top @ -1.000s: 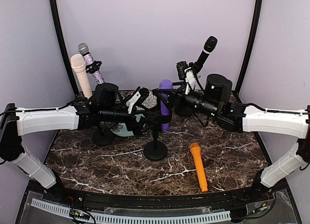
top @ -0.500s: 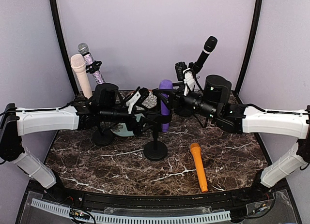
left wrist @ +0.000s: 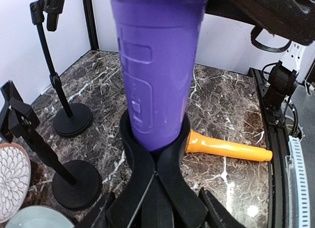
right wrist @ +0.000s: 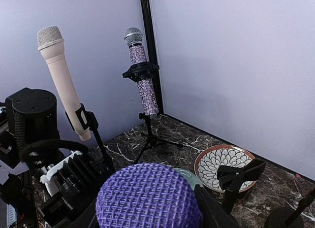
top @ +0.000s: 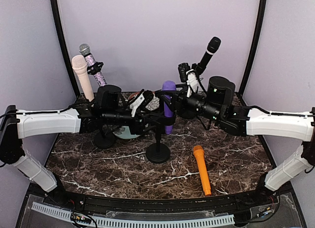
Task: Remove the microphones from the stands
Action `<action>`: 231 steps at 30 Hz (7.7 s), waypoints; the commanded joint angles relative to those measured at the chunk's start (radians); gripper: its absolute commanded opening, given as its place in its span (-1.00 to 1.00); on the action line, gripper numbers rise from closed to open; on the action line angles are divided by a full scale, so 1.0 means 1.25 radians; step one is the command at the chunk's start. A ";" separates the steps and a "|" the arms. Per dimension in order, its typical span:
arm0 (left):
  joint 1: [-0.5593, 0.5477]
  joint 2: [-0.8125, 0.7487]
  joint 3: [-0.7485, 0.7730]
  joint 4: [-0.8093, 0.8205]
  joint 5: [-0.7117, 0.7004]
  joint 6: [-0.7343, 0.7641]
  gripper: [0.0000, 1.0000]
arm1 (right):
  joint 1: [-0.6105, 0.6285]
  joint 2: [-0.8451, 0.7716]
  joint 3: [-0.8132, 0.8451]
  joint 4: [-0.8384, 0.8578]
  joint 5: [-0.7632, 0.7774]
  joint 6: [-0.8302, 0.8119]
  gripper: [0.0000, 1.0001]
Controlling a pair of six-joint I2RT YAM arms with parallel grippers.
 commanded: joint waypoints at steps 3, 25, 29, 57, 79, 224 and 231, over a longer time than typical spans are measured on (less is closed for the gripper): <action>0.000 -0.006 -0.004 0.006 -0.005 0.022 -0.25 | 0.011 -0.004 0.018 0.003 0.025 -0.015 -0.37; 0.000 0.008 -0.019 0.110 -0.149 0.012 -0.58 | 0.001 -0.099 0.015 -0.104 0.314 -0.056 -0.55; 0.001 0.042 0.009 0.144 -0.180 0.010 -0.59 | -0.026 -0.118 0.016 -0.172 0.304 -0.011 -0.56; 0.093 0.247 0.171 0.227 -0.158 -0.009 -0.55 | -0.275 -0.187 -0.084 -0.848 -0.081 0.427 -0.68; 0.098 0.095 0.080 0.190 -0.074 -0.084 0.64 | -0.276 -0.100 -0.235 -0.731 -0.045 0.482 -0.58; 0.201 -0.123 0.003 -0.192 0.155 -0.053 0.66 | -0.506 0.444 0.228 0.262 -0.243 0.051 -1.00; 0.201 -0.130 0.003 -0.189 0.155 -0.055 0.66 | -0.507 0.384 0.209 0.237 -0.247 0.042 -1.00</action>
